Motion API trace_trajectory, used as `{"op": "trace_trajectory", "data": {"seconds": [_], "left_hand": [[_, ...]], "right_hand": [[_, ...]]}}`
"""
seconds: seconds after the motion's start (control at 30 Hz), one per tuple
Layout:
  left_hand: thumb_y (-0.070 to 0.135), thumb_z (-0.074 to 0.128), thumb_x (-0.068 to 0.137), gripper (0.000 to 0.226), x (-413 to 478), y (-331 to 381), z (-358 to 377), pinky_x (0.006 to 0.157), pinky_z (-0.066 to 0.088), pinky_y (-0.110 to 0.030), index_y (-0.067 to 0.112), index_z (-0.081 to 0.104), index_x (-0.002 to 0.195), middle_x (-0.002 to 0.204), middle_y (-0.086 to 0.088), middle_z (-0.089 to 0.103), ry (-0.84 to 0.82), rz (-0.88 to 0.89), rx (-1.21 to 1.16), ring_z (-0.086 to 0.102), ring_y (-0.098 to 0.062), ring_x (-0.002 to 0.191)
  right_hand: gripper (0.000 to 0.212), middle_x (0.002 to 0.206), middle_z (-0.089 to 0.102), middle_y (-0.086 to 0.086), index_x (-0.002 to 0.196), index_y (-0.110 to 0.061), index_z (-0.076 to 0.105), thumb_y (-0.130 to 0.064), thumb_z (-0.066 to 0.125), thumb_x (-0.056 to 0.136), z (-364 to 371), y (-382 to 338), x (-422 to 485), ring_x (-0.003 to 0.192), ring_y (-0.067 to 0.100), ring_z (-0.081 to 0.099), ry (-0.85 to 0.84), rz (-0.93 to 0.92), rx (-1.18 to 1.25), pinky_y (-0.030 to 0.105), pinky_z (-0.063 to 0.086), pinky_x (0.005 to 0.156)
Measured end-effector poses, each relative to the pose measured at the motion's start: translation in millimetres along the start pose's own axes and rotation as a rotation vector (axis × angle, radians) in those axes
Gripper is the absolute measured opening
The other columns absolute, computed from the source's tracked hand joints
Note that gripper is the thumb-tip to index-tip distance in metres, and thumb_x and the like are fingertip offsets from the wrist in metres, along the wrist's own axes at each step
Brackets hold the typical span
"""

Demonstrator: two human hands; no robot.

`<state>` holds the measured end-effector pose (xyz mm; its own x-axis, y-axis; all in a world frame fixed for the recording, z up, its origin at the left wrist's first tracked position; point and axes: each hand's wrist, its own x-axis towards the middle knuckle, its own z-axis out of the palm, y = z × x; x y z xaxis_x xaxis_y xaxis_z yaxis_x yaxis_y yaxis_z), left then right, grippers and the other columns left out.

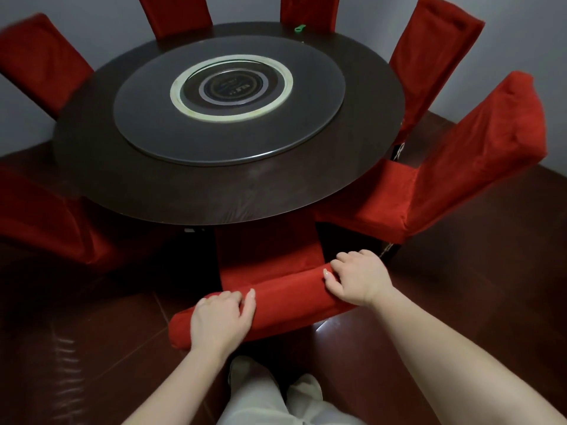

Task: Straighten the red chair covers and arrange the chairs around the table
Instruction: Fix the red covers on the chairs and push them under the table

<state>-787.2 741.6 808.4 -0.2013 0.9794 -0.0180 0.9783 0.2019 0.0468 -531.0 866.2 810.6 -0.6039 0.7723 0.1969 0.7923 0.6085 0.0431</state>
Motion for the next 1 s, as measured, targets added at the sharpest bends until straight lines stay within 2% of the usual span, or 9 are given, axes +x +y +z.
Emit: {"op": "trace_trajectory", "data": {"seconds": [0.27,0.37,0.47,0.57,0.67,0.73,0.83,0.9,1.0], "left_hand": [[0.059,0.011,0.093,0.068,-13.3,32.3,-0.3,0.073,0.048,-0.038,0.021,0.066,0.076,0.076,-0.004,0.069,-0.064,0.048,0.001,0.068,-0.029,0.074],[0.055,0.027,0.095,0.057,-23.9,48.3,0.6,0.059,0.049,-0.037,0.021,0.063,0.067,0.063,-0.003,0.063,-0.083,0.086,-0.001,0.064,-0.029,0.057],[0.052,0.04,0.093,0.05,-31.9,62.0,0.3,0.046,0.045,-0.034,0.022,0.058,0.058,0.053,-0.002,0.057,0.004,0.101,-0.006,0.058,-0.027,0.044],[0.051,0.038,0.094,0.05,-23.3,58.9,-5.1,0.047,0.043,-0.034,0.02,0.059,0.061,0.057,-0.004,0.059,0.042,0.084,0.02,0.06,-0.029,0.048],[0.055,0.021,0.095,0.057,-9.9,45.5,-11.7,0.057,0.042,-0.036,0.021,0.059,0.071,0.07,-0.003,0.064,-0.018,0.031,0.022,0.065,-0.03,0.063],[0.057,0.014,0.093,0.059,-10.4,39.9,-7.9,0.059,0.037,-0.036,0.022,0.057,0.073,0.074,-0.001,0.064,0.009,0.033,-0.011,0.065,-0.029,0.067],[0.056,0.015,0.093,0.058,-12.0,36.9,-7.0,0.057,0.033,-0.035,0.022,0.059,0.074,0.073,0.0,0.063,0.031,0.081,0.006,0.064,-0.027,0.066],[0.055,0.018,0.093,0.056,-10.6,27.4,-6.1,0.056,0.036,-0.034,0.022,0.061,0.077,0.074,0.0,0.064,0.048,0.126,0.017,0.065,-0.027,0.066],[0.049,0.034,0.09,0.046,-16.9,-0.6,-7.9,0.047,0.044,-0.032,0.02,0.063,0.069,0.062,-0.002,0.06,0.092,0.203,0.032,0.063,-0.029,0.054]], "right_hand": [[0.049,0.059,0.057,0.004,0.061,-0.014,0.063,-0.047,0.036,0.085,-2.0,32.7,-15.5,0.051,0.028,0.058,-0.048,-0.047,-0.028,0.035,0.048,0.054],[0.049,0.059,0.056,0.003,0.06,-0.014,0.063,-0.047,0.037,0.085,-0.4,48.9,-23.9,0.051,0.028,0.058,-0.055,-0.041,-0.05,0.035,0.047,0.055],[0.048,0.059,0.057,0.004,0.06,-0.014,0.063,-0.044,0.036,0.086,-1.1,59.0,-24.2,0.053,0.028,0.059,-0.014,-0.013,-0.068,0.036,0.048,0.059],[0.049,0.058,0.058,0.007,0.059,-0.011,0.062,-0.033,0.033,0.091,0.5,53.0,-7.7,0.054,0.03,0.059,0.067,0.023,-0.037,0.039,0.048,0.063],[0.05,0.06,0.06,0.009,0.06,-0.01,0.063,-0.03,0.03,0.092,3.4,43.5,9.3,0.057,0.033,0.058,0.058,0.029,-0.029,0.041,0.044,0.065],[0.05,0.06,0.059,0.008,0.059,-0.01,0.063,-0.03,0.03,0.091,5.8,40.7,8.8,0.056,0.033,0.057,0.052,0.02,-0.035,0.04,0.041,0.064],[0.05,0.058,0.059,0.008,0.058,-0.01,0.063,-0.029,0.031,0.091,3.3,37.0,5.3,0.055,0.032,0.056,0.053,0.036,-0.028,0.04,0.041,0.062],[0.048,0.059,0.06,0.009,0.057,-0.011,0.062,-0.029,0.033,0.091,1.2,29.3,6.8,0.054,0.032,0.056,0.057,0.029,-0.033,0.04,0.041,0.059],[0.044,0.058,0.06,0.009,0.056,-0.013,0.062,-0.03,0.039,0.09,1.4,4.7,0.6,0.054,0.031,0.057,0.09,0.023,-0.02,0.039,0.041,0.055]]}}
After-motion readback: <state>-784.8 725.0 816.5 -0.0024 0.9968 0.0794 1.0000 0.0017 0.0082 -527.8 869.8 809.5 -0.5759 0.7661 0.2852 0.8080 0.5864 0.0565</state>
